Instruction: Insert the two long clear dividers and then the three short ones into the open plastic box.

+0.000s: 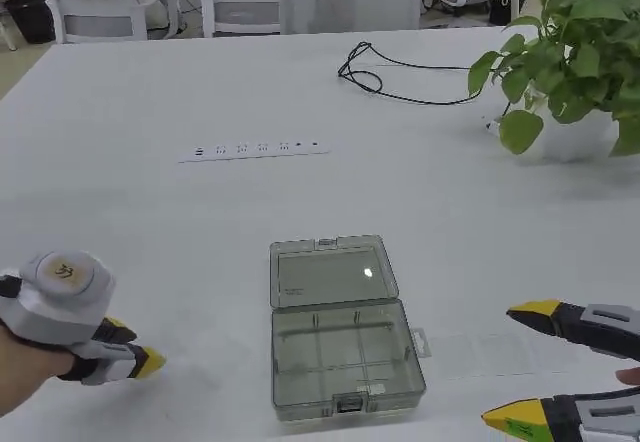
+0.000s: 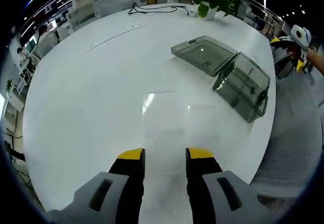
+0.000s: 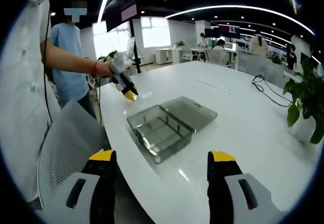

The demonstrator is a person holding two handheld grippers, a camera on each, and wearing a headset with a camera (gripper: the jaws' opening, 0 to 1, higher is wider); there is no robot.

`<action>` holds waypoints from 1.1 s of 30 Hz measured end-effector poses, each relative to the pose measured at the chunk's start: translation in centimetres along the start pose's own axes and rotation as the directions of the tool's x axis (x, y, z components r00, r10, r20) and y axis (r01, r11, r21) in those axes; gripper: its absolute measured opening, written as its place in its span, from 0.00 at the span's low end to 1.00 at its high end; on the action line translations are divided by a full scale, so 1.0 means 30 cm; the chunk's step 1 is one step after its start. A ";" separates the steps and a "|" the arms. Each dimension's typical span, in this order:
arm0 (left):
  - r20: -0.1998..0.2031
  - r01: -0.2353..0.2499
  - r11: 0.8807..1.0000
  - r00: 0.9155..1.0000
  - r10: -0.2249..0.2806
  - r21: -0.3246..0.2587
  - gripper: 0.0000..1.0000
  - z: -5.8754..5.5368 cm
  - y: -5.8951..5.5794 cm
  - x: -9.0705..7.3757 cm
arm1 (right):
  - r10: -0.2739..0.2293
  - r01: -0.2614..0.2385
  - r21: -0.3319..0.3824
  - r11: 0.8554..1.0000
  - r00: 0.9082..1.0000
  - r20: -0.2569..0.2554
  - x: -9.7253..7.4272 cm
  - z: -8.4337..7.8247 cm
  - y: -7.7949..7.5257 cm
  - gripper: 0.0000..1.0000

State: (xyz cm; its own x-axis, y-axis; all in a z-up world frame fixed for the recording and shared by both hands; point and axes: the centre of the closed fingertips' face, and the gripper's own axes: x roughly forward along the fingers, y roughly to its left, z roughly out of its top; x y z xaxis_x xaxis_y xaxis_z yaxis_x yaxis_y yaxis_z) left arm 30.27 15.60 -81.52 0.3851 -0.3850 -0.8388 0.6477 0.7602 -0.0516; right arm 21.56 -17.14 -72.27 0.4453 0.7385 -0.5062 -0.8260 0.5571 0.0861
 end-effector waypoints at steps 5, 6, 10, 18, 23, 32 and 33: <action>0.085 0.017 0.999 0.996 -0.014 -0.041 0.30 0.057 -0.039 -0.031 | -0.006 0.005 0.014 1.000 0.999 0.040 0.007 0.054 -0.003 0.69; 0.099 0.023 0.999 0.995 -0.019 -0.047 0.30 0.068 -0.048 -0.037 | -0.007 0.006 0.016 1.000 0.999 0.048 0.008 0.064 -0.002 0.69; 0.187 0.061 0.995 0.981 -0.046 -0.074 0.30 0.139 -0.100 -0.068 | -0.009 0.006 0.039 0.999 0.997 0.072 0.014 0.108 0.002 0.63; 0.343 0.152 0.982 0.933 -0.105 -0.112 0.30 0.277 -0.224 -0.130 | -0.020 0.004 0.110 0.994 0.989 0.149 0.039 0.229 0.011 0.54; 0.421 0.215 0.968 0.896 -0.142 -0.131 0.30 0.348 -0.307 -0.161 | -0.042 0.008 0.177 0.984 0.981 0.189 0.064 0.308 0.013 0.50; 0.533 0.333 0.933 0.819 -0.213 -0.139 0.30 0.451 -0.455 -0.192 | -0.074 0.013 0.253 0.967 0.969 0.235 0.136 0.408 0.041 0.34; 0.537 0.337 0.931 0.816 -0.215 -0.140 0.30 0.456 -0.465 -0.191 | -0.081 0.016 0.268 0.963 0.969 0.233 0.147 0.414 0.044 0.33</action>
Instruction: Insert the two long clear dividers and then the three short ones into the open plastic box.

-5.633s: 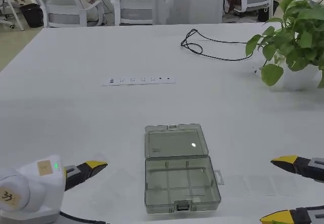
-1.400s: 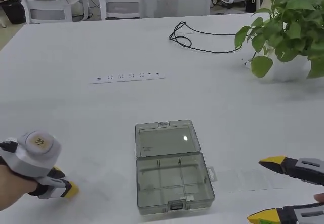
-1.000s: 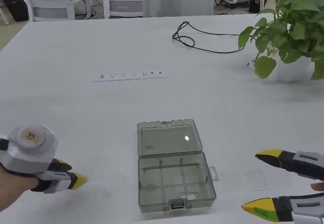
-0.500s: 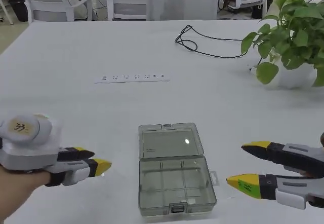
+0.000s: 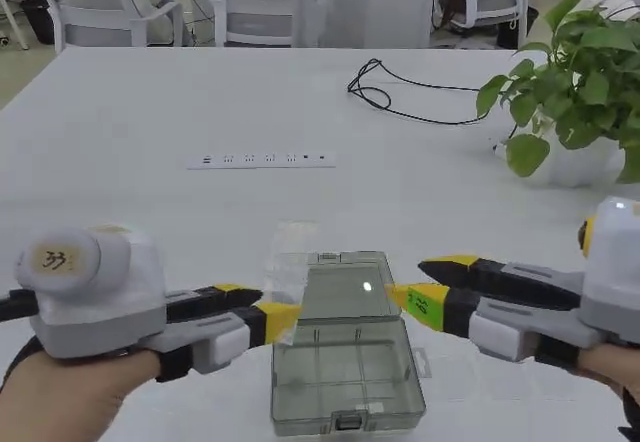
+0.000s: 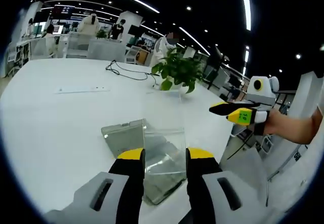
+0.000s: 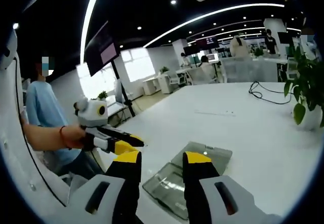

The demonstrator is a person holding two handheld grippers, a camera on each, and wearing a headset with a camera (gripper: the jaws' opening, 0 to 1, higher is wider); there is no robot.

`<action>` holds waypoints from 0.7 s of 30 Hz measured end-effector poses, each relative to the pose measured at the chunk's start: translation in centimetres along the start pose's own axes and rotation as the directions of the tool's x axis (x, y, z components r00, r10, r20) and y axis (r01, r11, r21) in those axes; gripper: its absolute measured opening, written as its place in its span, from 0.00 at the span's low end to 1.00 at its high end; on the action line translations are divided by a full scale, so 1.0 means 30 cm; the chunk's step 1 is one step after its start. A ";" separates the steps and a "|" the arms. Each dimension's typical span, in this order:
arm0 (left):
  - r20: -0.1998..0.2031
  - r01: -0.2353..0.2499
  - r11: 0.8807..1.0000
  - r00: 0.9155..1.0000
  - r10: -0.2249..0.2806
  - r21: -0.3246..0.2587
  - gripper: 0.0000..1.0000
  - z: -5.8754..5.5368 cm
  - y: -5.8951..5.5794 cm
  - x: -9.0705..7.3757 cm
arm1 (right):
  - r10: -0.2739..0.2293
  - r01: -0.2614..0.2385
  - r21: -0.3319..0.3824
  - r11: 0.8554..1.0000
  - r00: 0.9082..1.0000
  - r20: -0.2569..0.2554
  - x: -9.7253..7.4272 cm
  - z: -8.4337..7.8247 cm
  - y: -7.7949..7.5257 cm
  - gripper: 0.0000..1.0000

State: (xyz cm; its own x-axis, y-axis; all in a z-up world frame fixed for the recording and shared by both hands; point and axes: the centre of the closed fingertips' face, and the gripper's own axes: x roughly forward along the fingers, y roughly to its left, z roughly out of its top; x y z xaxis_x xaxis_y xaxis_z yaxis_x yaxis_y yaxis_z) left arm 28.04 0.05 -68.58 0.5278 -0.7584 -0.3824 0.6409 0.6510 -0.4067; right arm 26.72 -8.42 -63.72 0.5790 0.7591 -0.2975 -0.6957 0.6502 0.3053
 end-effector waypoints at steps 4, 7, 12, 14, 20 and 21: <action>0.028 0.033 0.999 0.999 -0.032 -0.012 0.30 0.012 -0.059 0.024 | -0.024 0.023 0.038 0.999 1.000 0.003 0.029 -0.001 0.006 0.29; 0.033 0.044 0.999 0.998 -0.044 -0.002 0.30 0.012 -0.090 0.040 | -0.036 0.036 0.072 0.997 0.999 0.004 0.043 -0.005 0.010 0.27; 0.034 0.065 0.998 0.997 -0.065 0.004 0.30 0.008 -0.126 0.060 | -0.039 0.040 0.112 0.993 0.999 -0.011 0.066 -0.025 0.022 0.22; 0.035 0.072 0.997 0.997 -0.072 0.006 0.30 0.008 -0.135 0.063 | -0.043 0.045 0.124 0.991 0.999 -0.024 0.076 -0.038 0.023 0.20; 0.017 0.077 0.996 0.997 -0.078 0.039 0.30 0.000 -0.148 0.067 | -0.056 0.059 0.166 0.984 0.998 -0.022 0.088 -0.045 0.022 0.15; 0.018 0.078 0.996 0.997 -0.079 0.038 0.30 0.001 -0.149 0.066 | -0.059 0.062 0.169 0.984 0.998 -0.024 0.089 -0.046 0.021 0.14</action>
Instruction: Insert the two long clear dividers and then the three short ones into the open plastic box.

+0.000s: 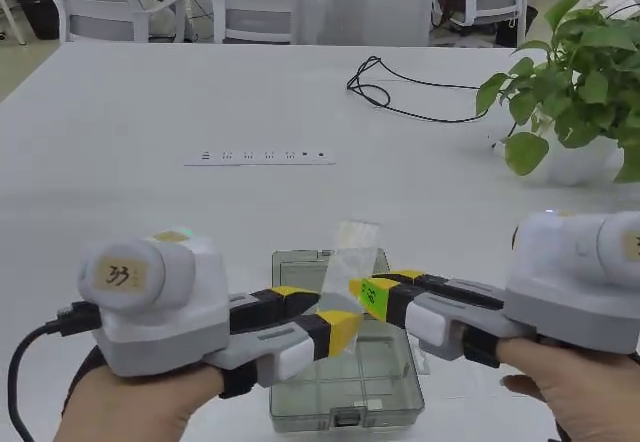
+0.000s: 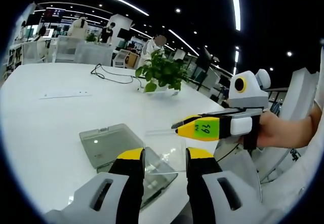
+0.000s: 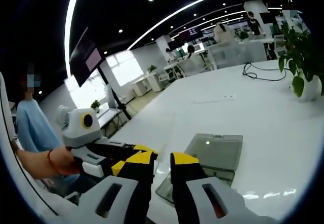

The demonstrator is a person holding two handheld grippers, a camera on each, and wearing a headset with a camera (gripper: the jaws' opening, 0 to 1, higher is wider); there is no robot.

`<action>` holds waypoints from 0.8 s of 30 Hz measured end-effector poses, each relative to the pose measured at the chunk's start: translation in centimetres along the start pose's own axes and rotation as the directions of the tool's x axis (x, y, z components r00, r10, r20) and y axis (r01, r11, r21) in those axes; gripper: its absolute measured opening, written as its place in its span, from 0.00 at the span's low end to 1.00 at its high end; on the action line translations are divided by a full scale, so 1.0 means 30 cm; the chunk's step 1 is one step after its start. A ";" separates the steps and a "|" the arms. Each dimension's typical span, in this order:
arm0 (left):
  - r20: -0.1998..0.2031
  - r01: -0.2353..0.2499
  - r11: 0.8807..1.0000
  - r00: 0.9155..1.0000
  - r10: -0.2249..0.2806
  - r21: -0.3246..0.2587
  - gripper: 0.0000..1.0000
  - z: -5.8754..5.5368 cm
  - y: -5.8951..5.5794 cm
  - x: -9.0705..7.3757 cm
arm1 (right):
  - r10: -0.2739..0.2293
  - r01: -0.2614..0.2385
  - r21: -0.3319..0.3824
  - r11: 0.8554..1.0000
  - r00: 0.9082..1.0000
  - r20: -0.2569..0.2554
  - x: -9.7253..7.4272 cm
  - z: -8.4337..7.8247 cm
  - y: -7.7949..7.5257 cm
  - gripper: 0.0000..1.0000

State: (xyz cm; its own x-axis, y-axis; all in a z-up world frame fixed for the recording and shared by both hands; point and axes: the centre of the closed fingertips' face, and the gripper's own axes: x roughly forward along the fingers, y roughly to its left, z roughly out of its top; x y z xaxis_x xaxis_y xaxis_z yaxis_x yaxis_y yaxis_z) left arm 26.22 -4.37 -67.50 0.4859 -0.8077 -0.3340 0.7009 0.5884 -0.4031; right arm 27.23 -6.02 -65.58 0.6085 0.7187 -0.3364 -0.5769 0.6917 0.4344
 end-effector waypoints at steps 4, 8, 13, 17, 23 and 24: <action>-0.003 -0.004 1.000 1.000 0.004 0.001 0.30 -0.003 0.001 0.001 | -0.005 0.005 0.025 1.000 1.000 -0.004 0.003 -0.007 0.003 0.08; 0.006 -0.003 1.000 1.000 0.003 -0.011 0.31 -0.001 0.000 0.004 | -0.024 0.023 0.075 0.997 1.000 0.010 0.002 -0.004 0.005 0.07; 0.012 0.003 1.000 1.000 -0.003 -0.025 0.31 -0.004 -0.001 0.009 | -0.023 0.023 0.070 0.997 1.000 0.008 0.004 -0.002 0.011 0.06; 0.006 0.010 1.000 1.000 -0.010 -0.014 0.31 -0.007 -0.005 0.008 | -0.022 0.021 0.082 0.996 1.000 0.005 0.003 -0.002 0.009 0.06; -0.010 0.023 1.000 1.000 -0.023 0.019 0.38 -0.024 -0.005 0.001 | -0.032 0.031 0.098 0.995 0.999 0.005 -0.007 0.017 -0.004 0.07; -0.012 0.024 0.999 1.000 -0.024 0.023 0.38 -0.027 -0.003 -0.003 | -0.036 0.036 0.095 0.995 0.999 0.003 -0.008 0.020 -0.010 0.07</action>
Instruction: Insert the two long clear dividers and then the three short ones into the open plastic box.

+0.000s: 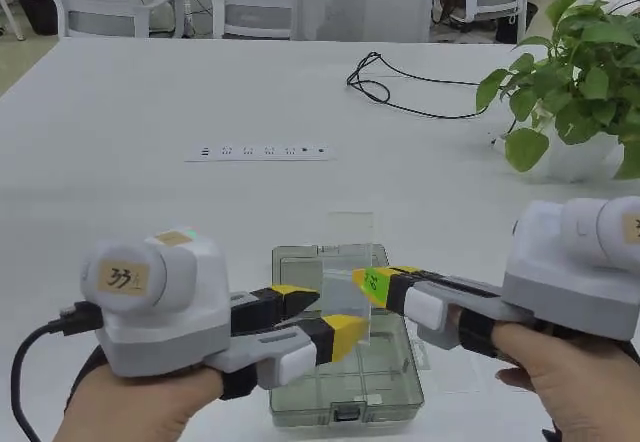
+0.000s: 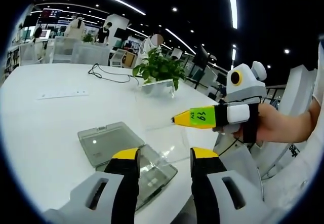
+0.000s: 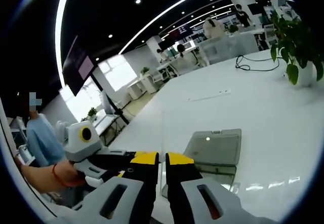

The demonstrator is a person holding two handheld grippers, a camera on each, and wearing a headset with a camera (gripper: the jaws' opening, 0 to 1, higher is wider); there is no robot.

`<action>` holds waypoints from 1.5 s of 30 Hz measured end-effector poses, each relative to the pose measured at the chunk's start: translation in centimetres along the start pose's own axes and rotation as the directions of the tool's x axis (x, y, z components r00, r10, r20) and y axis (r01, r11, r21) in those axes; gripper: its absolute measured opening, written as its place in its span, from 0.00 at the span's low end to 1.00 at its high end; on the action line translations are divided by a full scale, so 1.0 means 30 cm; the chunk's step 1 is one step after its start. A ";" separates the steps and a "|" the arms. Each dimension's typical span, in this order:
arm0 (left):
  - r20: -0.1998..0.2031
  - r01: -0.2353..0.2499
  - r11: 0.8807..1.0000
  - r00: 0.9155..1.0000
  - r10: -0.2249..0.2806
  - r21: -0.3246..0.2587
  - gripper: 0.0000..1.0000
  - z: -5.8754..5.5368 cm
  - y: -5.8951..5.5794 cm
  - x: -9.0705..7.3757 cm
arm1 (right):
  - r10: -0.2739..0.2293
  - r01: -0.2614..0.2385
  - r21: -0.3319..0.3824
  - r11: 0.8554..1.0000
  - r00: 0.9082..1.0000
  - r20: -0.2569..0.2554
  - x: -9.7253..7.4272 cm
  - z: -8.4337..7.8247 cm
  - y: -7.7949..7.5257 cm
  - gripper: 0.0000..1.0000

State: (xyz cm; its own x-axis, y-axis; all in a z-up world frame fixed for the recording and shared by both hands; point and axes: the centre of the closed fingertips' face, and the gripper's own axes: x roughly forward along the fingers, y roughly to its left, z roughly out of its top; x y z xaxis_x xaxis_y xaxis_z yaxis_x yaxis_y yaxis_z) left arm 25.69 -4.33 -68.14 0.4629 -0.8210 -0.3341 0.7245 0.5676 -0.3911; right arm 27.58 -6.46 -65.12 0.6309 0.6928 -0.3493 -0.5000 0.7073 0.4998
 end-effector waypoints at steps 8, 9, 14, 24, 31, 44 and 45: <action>-0.009 -0.007 0.999 1.000 0.007 0.034 0.46 -0.012 0.029 -0.034 | -0.032 0.032 0.005 0.999 0.999 -0.031 -0.010 0.014 -0.053 0.07; -0.011 -0.007 0.999 1.000 0.008 0.037 0.48 -0.013 0.031 -0.036 | -0.035 0.035 0.007 0.999 0.999 -0.033 -0.011 0.014 -0.056 0.07; -0.026 -0.008 0.997 1.000 0.010 0.075 0.53 -0.033 0.050 -0.059 | -0.046 0.046 0.003 0.999 0.996 -0.079 -0.008 0.008 -0.080 0.07; -0.069 0.005 0.984 0.998 0.007 0.175 0.70 -0.083 0.078 -0.094 | -0.134 0.143 0.029 0.989 0.968 -0.213 -0.005 -0.040 -0.137 0.07; -0.101 0.037 0.969 0.995 -0.013 0.244 0.83 -0.113 0.084 -0.101 | -0.192 0.216 0.047 0.975 0.934 -0.301 0.011 -0.065 -0.172 0.07; -0.149 0.087 0.951 0.988 -0.044 0.297 0.95 -0.156 0.108 -0.111 | -0.243 0.322 0.086 0.943 0.839 -0.487 0.038 -0.168 -0.218 0.07; -0.149 0.089 0.951 0.988 -0.046 0.297 0.95 -0.158 0.110 -0.112 | -0.245 0.333 0.093 0.938 0.830 -0.501 0.042 -0.180 -0.228 0.07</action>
State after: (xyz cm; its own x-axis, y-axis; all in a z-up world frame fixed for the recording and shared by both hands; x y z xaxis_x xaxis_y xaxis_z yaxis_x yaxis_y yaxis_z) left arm 24.12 0.58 -72.37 0.3478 -0.8282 -0.4394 0.8818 0.4482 -0.1469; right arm 28.60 -9.67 -73.25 0.3487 0.4718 -0.8098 -0.2038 0.8816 0.4258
